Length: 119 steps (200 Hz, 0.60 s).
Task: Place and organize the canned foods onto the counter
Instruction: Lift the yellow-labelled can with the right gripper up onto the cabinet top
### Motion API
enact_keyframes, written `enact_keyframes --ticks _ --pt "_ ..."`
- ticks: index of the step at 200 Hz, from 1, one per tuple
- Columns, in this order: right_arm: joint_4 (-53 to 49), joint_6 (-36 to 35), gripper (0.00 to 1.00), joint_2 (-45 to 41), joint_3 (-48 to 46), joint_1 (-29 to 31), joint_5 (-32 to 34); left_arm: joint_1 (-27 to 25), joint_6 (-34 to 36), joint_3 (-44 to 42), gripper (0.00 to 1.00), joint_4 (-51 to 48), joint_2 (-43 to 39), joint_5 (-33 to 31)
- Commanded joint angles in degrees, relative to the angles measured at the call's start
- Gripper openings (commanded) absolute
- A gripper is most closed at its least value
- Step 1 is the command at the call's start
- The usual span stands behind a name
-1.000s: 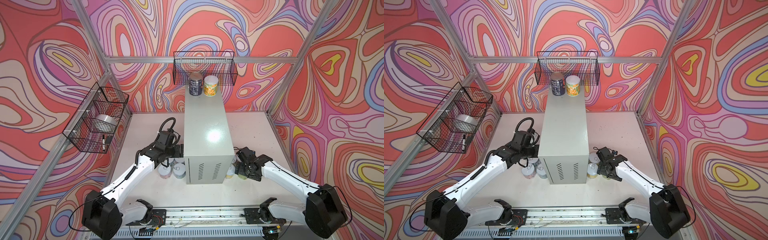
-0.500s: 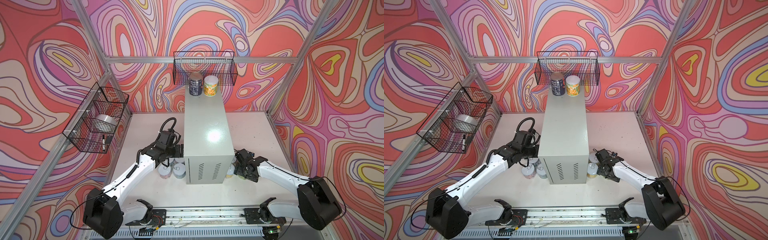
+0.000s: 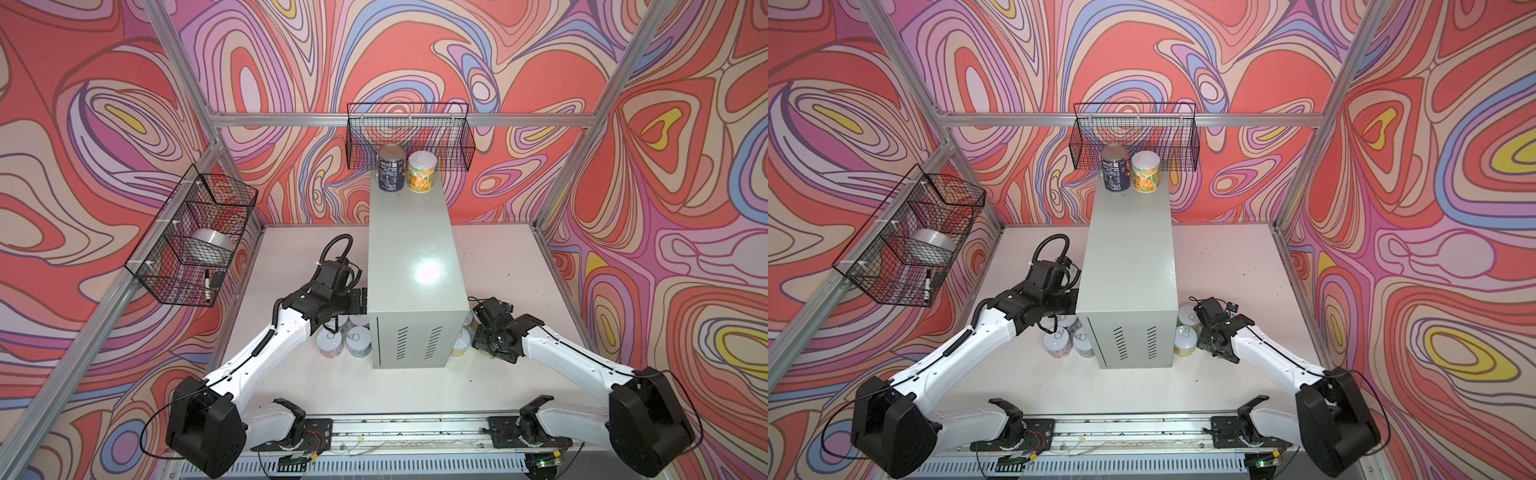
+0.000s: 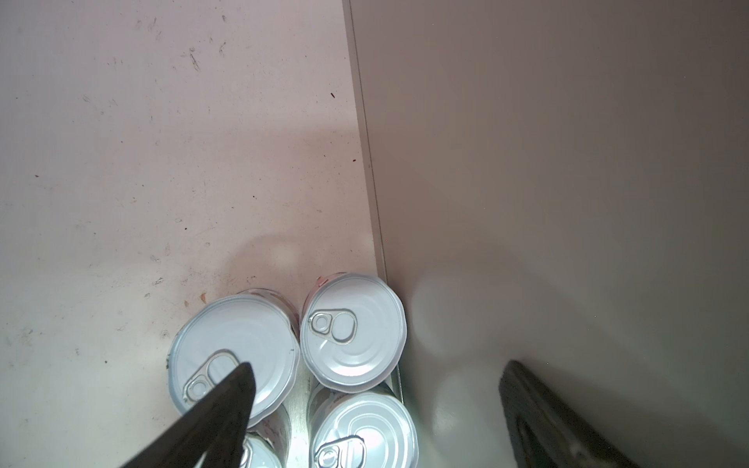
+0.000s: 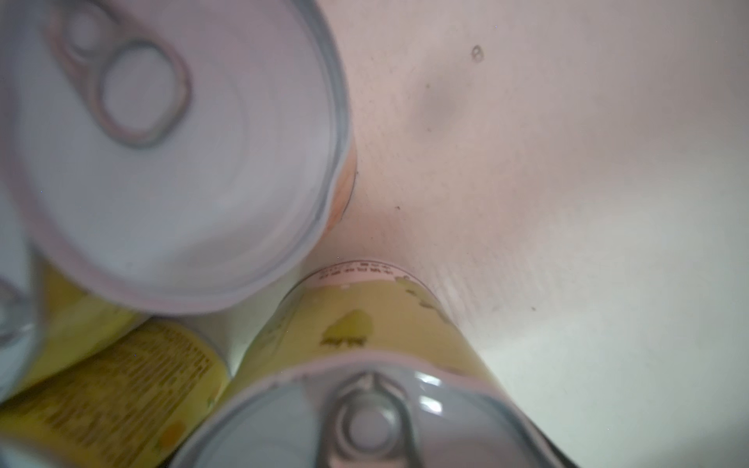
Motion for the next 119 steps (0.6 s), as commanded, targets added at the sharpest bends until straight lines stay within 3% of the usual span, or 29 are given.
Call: enact_keyframes --ticks 1,53,119 --pt "-7.62 -2.35 0.0 -6.14 6.25 -0.12 1.81 -0.13 1.02 2.56 0.95 -2.51 -0.04 -0.2" --pt "-18.98 -7.46 0.0 -8.34 23.52 -0.12 -0.73 -0.17 1.23 4.12 0.95 -5.37 -1.68 -1.39" --pt "-28.35 -18.02 0.0 1.42 54.49 -0.14 0.09 -0.11 2.64 5.69 0.95 -6.78 -3.91 -3.13"
